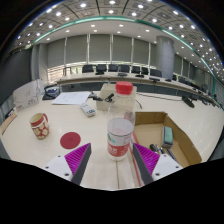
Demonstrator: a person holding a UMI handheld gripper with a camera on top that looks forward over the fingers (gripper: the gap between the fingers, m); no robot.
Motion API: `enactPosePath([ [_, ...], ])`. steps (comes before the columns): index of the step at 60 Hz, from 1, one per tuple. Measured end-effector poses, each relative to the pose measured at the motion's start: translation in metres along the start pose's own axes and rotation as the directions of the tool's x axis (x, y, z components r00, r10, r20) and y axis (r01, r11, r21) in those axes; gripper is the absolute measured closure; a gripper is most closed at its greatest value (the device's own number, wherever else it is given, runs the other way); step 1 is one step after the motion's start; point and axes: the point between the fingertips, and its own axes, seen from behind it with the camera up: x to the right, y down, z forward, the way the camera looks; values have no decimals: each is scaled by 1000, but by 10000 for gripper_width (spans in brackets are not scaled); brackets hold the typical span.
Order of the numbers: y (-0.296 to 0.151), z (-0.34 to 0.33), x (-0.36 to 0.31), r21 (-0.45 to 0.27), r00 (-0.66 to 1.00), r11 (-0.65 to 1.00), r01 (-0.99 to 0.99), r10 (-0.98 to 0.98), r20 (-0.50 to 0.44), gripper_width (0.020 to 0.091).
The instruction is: Pour water
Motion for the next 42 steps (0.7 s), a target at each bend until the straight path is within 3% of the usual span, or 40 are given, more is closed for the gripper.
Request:
enactPosePath([
  [14, -10, 50, 10, 37, 1000, 999, 2, -2, 21, 251],
  [28, -16, 76, 21, 84, 1000, 996, 0, 2, -22, 574],
  [42, -24, 73, 17, 120, 999, 992, 27, -22, -44, 684],
])
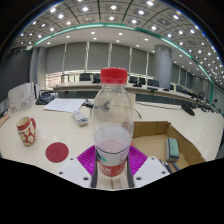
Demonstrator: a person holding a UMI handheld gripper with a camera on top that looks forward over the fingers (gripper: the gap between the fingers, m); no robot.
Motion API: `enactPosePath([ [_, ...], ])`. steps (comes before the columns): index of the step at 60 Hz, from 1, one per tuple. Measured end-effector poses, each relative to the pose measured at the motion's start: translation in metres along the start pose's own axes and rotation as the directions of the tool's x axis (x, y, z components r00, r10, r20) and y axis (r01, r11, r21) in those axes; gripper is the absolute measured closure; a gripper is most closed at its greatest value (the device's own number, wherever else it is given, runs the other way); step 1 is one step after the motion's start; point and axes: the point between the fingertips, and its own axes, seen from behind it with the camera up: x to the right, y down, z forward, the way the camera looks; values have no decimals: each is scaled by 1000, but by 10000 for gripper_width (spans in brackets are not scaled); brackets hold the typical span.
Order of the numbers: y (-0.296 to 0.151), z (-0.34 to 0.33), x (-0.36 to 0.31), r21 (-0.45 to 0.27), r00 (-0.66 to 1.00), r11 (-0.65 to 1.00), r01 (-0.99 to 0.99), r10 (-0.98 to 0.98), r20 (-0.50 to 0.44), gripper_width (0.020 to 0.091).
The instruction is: Pour water
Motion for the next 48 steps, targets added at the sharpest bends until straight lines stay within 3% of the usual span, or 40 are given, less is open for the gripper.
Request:
enactPosePath([
  [5, -9, -6, -2, 5, 999, 999, 33, -32, -27, 732],
  [17, -56, -18, -13, 37, 979, 984, 174, -169, -111, 733],
  [28, -113, -27, -47, 22, 869, 890, 456, -440, -226, 735],
  [35, -139, -25, -82, -29, 684, 723, 690, -665, -299, 735],
  [48, -163, -11, -149, -177, 129, 203, 963, -925, -357, 736],
])
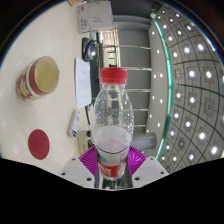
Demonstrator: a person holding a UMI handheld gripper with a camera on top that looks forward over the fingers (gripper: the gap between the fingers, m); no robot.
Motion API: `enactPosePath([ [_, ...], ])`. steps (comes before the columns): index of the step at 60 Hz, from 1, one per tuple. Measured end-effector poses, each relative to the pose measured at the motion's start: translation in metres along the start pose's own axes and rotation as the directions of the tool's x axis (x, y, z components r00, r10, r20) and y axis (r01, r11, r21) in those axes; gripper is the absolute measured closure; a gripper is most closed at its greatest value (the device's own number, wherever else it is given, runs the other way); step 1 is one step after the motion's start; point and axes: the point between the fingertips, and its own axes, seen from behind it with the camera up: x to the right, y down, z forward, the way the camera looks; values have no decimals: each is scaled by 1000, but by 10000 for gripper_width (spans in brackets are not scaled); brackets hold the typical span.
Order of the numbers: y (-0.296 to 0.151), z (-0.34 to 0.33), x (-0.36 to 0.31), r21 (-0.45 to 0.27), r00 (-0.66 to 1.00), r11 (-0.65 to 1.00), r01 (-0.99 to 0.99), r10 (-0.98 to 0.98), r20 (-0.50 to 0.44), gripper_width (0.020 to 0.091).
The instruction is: Pour water
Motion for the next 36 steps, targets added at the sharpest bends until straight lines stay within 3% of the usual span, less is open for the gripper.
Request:
enactPosePath([
  [11, -32, 3, 2, -1, 921, 925, 381, -380, -86, 736],
  [19, -44, 9, -3, 5, 851, 855, 518, -515, -103, 739],
  [28, -49, 9, 0, 8, 841, 845, 535, -532, -101, 736],
  [36, -48, 4, 6, 32, 934, 934, 356, -354, -49, 736],
])
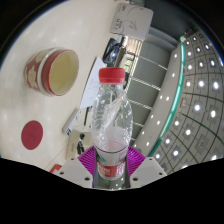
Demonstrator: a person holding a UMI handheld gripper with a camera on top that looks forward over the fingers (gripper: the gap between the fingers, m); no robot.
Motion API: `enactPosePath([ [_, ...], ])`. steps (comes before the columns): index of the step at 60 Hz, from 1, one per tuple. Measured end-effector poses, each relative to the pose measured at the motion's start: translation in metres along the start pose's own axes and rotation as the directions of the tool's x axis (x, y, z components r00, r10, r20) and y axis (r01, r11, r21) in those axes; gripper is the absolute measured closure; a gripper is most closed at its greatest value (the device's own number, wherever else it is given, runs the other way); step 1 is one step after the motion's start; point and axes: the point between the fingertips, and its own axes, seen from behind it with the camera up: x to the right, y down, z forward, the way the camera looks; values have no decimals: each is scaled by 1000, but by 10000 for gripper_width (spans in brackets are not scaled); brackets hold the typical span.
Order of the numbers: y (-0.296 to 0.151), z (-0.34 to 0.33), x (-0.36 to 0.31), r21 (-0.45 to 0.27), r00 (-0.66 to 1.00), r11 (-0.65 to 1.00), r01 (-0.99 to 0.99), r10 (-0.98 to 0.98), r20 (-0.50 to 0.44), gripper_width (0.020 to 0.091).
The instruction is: Pour water
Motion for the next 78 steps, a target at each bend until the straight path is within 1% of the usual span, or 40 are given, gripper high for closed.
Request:
enactPosePath([
  [3, 0, -5, -2, 8, 988, 990, -144, 143, 54, 735],
  [6, 2, -13, 3, 2, 954, 958, -288, 287, 89, 735],
  [11, 4, -22, 8, -10, 835, 844, -535, 531, 140, 734],
  [16, 3, -33, 10, -39, 633, 653, -756, 746, 208, 736],
  [19, -5, -41, 8, -49, 484, 515, -856, 831, 275, 731],
  [22, -15, -44, -2, -80, 337, 382, -921, 882, 328, 732],
  [24, -18, -46, -9, -104, 252, 307, -946, 897, 363, 732],
  [29, -18, -44, -33, -171, 76, 152, -973, 919, 387, 730],
  [36, -27, -36, -71, -268, -146, -34, -963, 901, 408, 733],
  [39, -29, -31, -86, -308, -217, -92, -947, 889, 403, 733],
  [43, -31, -26, -109, -337, -248, -112, -935, 885, 394, 733],
  [49, -35, -25, -139, -358, -253, -105, -928, 883, 395, 734],
  [52, -38, -27, -153, -383, -273, -113, -917, 879, 392, 725],
  [53, -35, -26, -152, -379, -276, -119, -918, 876, 395, 725],
  [54, -35, -26, -151, -361, -280, -133, -923, 875, 395, 727],
  [57, -34, -27, -152, -361, -287, -141, -922, 874, 393, 725],
  [59, -31, -27, -151, -362, -293, -148, -920, 874, 388, 701],
  [63, -32, -28, -153, -360, -294, -153, -920, 879, 376, 617],
  [66, -32, -28, -154, -367, -291, -148, -918, 881, 373, 573],
  [67, -32, -29, -155, -375, -293, -147, -915, 882, 369, 540],
  [69, -31, -31, -156, -392, -301, -147, -908, 881, 366, 444],
  [72, -31, -36, -156, -417, -312, -146, -897, 878, 362, 230],
  [74, -29, -39, -157, -428, -306, -140, -893, 886, 348, 270],
  [75, -27, -42, -156, -432, -299, -135, -892, 892, 340, 277],
  [78, -18, -50, -150, -436, -271, -117, -893, 911, 312, 240],
])
